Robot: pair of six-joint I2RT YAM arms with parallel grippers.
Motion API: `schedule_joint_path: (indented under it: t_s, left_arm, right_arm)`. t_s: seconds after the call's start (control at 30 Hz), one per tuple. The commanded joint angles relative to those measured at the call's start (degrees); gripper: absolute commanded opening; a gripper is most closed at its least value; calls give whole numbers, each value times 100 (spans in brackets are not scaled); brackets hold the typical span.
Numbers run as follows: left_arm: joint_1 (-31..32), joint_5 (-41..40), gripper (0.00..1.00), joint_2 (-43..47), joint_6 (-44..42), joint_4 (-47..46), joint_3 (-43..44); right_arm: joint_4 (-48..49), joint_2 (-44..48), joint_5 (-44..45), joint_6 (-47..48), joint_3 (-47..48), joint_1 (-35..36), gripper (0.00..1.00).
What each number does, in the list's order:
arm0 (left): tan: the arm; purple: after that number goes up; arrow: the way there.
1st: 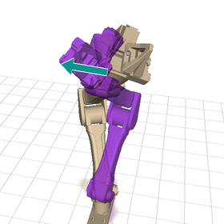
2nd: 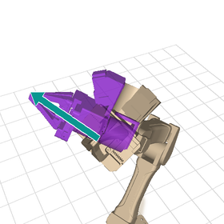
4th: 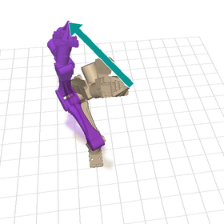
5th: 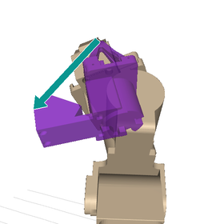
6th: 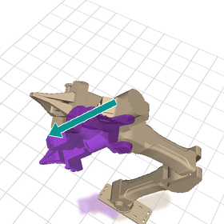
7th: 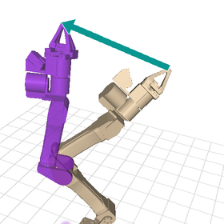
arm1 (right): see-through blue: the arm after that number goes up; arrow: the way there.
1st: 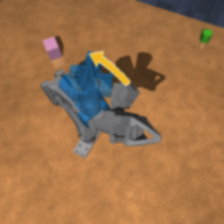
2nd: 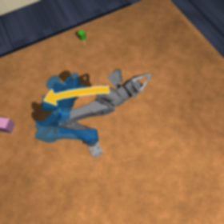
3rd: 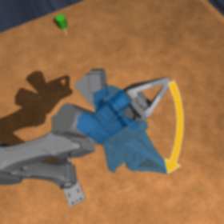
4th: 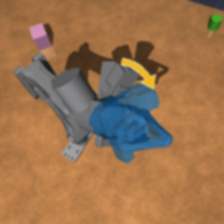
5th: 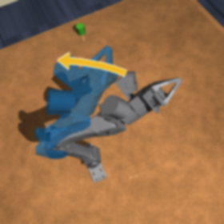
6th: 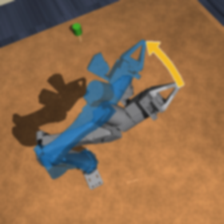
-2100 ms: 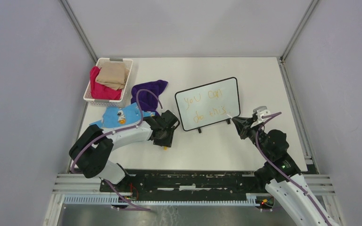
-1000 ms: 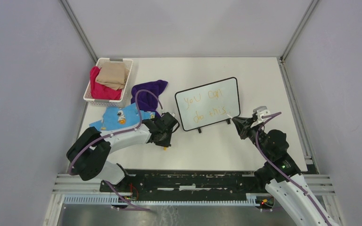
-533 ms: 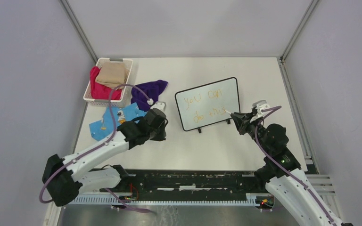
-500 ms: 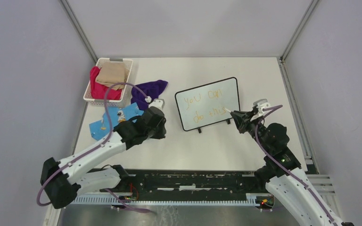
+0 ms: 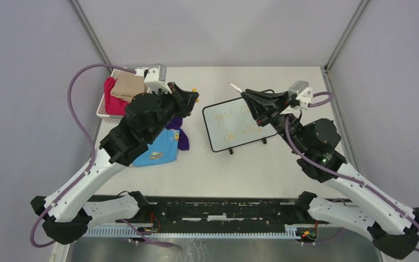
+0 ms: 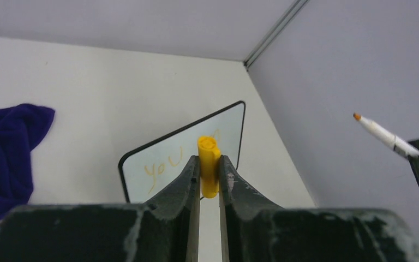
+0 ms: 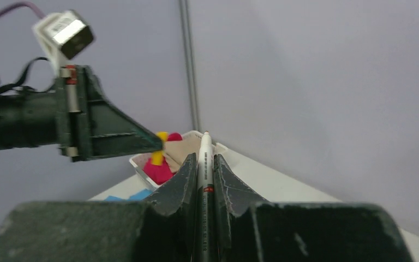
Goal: Write a sentence on the whiteboard
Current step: Close the whiteboard marker at the center of the board.
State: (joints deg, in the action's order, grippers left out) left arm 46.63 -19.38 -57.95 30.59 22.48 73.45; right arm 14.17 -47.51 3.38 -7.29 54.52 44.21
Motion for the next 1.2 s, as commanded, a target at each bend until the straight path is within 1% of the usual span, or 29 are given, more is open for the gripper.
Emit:
schedule_joint_path:
  t_s: [0.0,0.13,0.2,0.3,0.37,0.43,0.5,0.57,0.6,0.63,0.7,0.83,1.0,1.17]
  left_arm:
    - [-76,231,2,-353,10,-1474,378]
    - [-153,591,2,-486,451,-2210,542]
    - [-259,796,2,-467,768,-2584,511]
    - [-493,1291,2,-399,1419,-3128,327]
    - [-667,1646,2,-338,1927,-3551,153]
    - [-795,1897,2,-280,2513,-3977,-84]
    - [-897,2186,2,-225,3089,-4357,-327]
    - [-959,2393,2,-202,3570,-4748,-560]
    - [-963,2481,2,-206,3767,-4941,-651]
    - [-963,2591,2,-207,3931,-5140,-716]
    - [-963,2803,2,-227,4180,-5311,-795]
    - [-963,3064,2,-190,4307,-5392,-896]
    - [-955,3090,2,-86,4466,-5394,-1105]
    - [-900,3151,2,-6,4535,-5403,-1250]
  right_arm:
    - [739,-321,1716,1302,402,1204,0]
    - [1676,-213,3291,2423,-346,2343,0]
    - [2410,-100,3799,3016,-816,2754,0]
    - [3352,32,4122,3819,-1411,3297,0]
    - [4234,-11,4400,4500,-1742,3704,0]
    - [5710,-169,4714,5681,-2101,4201,0]
    - [7088,-421,4676,6735,-2408,4644,0]
    - [7931,-706,4505,7437,-2488,4927,0]
    - [8157,-816,4389,7600,-2483,5012,0]
    - [8292,-876,4299,7657,-2473,5049,0]
    - [8241,-884,4128,7462,-2409,5076,0]
    - [7685,-661,3790,6662,-2213,5073,0]
    - [7362,-855,3541,6500,-1779,5070,0]
    - [7169,-1034,3393,6346,-1541,5065,0]
